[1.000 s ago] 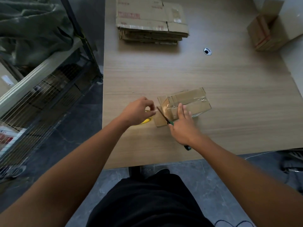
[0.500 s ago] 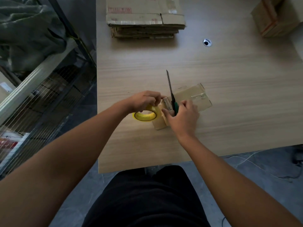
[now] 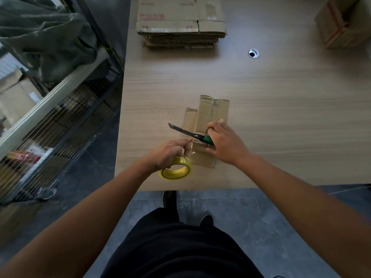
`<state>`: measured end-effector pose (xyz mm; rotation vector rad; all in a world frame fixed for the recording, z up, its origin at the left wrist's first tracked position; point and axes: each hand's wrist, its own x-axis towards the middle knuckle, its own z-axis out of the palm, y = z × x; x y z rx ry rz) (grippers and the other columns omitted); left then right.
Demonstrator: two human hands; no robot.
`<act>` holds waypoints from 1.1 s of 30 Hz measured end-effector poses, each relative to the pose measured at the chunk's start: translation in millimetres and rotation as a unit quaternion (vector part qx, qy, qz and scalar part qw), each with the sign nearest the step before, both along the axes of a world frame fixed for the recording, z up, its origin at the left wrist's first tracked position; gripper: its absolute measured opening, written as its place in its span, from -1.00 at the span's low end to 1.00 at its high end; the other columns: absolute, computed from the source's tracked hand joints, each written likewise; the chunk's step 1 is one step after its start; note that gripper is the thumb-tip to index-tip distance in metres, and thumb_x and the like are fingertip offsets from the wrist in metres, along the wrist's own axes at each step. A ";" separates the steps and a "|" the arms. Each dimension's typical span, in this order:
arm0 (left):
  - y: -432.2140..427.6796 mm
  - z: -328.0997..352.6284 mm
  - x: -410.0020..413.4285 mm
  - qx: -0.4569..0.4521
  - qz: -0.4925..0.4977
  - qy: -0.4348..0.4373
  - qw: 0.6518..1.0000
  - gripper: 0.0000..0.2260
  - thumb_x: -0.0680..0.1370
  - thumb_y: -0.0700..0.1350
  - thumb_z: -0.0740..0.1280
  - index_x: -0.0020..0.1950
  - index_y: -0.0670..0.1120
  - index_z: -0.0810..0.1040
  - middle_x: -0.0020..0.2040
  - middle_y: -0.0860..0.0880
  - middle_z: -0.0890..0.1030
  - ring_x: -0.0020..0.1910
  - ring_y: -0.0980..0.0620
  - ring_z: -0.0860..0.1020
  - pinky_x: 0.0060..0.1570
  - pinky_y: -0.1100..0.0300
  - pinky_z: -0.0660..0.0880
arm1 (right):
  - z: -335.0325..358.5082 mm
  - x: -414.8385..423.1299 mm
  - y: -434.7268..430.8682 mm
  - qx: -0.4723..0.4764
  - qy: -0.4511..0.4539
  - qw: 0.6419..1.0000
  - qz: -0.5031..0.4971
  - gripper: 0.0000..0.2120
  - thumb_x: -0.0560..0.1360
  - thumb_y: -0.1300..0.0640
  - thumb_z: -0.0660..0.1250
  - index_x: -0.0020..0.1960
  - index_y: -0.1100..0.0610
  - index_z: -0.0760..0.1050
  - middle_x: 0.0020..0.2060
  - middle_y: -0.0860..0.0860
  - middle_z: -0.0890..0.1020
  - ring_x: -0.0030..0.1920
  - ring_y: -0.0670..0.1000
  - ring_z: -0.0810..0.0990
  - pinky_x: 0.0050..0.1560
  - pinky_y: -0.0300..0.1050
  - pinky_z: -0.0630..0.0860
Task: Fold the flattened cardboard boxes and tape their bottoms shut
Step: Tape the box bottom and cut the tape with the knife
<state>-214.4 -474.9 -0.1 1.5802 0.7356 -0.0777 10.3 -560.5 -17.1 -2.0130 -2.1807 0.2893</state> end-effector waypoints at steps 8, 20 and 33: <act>-63.3 57.6 -1.6 0.103 0.139 -0.035 0.984 -0.84 0.39 -0.09 0.18 -0.16 -0.02 0.54 0.48 0.01 0.42 0.40 0.12 0.38 0.32 0.08 0.33 | 68.0 -10.7 -63.3 0.022 0.396 0.887 -0.236 -0.73 0.58 -0.02 0.41 -0.18 0.06 0.40 -0.44 -0.15 0.44 -0.41 -0.16 0.40 -0.27 -0.10 0.34; -94.2 95.0 42.0 0.144 0.124 -0.032 0.981 -0.86 0.61 -0.16 0.25 0.01 -0.01 0.61 0.15 -0.02 0.58 0.05 0.06 0.57 -0.06 -0.01 0.57 | 106.7 -12.4 -98.0 -0.062 0.595 0.773 -0.210 -0.85 0.59 0.24 0.39 -0.16 0.18 0.56 -0.46 -0.01 0.45 -0.45 -0.09 0.40 -0.39 -0.28 0.39; 78.6 135.1 71.0 0.278 -0.056 0.042 0.958 -0.79 0.53 0.09 0.42 0.10 0.07 0.55 -0.19 0.00 0.67 -0.26 0.14 0.67 -0.25 0.21 0.63 | 94.1 45.8 -7.6 0.077 0.617 0.663 -0.417 -0.85 0.60 0.10 0.40 -0.13 0.10 0.55 -0.32 -0.03 0.62 -0.39 -0.02 0.48 -0.30 -0.17 0.51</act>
